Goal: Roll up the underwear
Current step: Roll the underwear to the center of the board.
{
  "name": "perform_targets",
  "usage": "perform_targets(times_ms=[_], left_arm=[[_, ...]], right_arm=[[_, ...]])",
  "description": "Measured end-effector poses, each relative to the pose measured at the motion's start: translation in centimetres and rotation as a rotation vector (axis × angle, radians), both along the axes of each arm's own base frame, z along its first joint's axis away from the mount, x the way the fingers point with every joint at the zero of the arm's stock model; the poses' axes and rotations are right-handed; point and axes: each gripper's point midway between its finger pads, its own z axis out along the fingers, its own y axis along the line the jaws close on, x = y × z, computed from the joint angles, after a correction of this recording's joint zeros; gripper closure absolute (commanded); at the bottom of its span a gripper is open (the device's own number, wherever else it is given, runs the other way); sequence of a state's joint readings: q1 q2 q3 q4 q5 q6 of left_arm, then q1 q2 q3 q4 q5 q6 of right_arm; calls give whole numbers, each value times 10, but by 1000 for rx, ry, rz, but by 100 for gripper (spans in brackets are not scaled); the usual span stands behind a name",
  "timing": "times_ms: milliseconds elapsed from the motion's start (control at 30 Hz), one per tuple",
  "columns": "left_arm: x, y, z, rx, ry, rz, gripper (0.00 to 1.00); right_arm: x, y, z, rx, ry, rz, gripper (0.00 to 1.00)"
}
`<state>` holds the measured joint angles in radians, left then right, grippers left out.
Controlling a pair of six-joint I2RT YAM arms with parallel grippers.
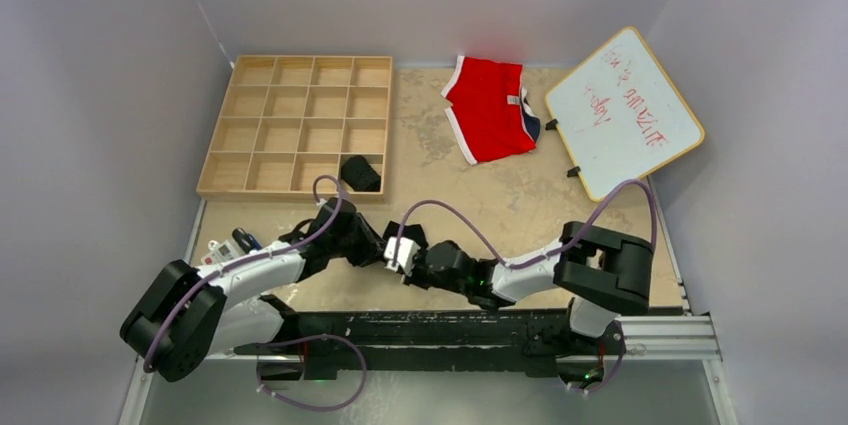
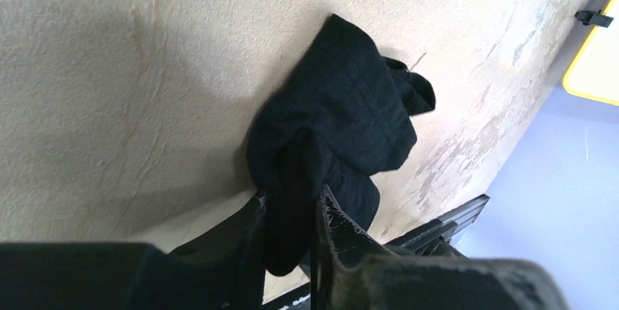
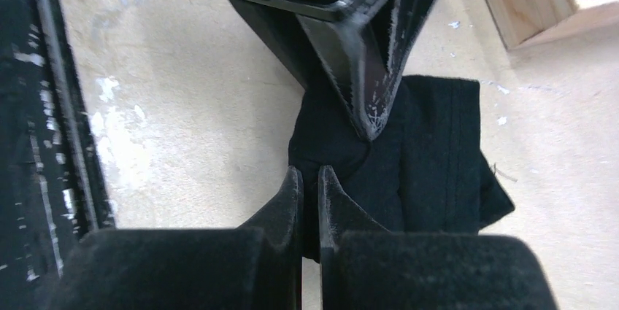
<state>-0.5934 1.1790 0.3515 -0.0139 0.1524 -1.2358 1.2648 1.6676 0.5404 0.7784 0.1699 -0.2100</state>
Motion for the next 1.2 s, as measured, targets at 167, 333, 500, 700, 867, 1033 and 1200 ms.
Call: perform_targets(times_ms=[167,333,500,700,867,1033,1200], left_arm=[[-3,4,5,-1,-11,2,49],[-2,12,12,10,-47,13,28],[-2,17,22,21,-96,9,21],[-1,21,37,10,-168,10,23],[-9,24,20,21,-135,2,43],[-13,20,1,7,-65,0,49],[-6,8,1,-57,-71,5,48]], right_arm=[[0,-9,4,133,186,19,100],[-7,-7,5,209,360,30,100],[-10,-5,6,271,514,27,100],[-6,-9,9,332,678,-1,100],[-6,-11,10,346,738,-8,100],[-6,-11,9,342,744,-8,100],[-4,-12,8,342,736,-16,100]])
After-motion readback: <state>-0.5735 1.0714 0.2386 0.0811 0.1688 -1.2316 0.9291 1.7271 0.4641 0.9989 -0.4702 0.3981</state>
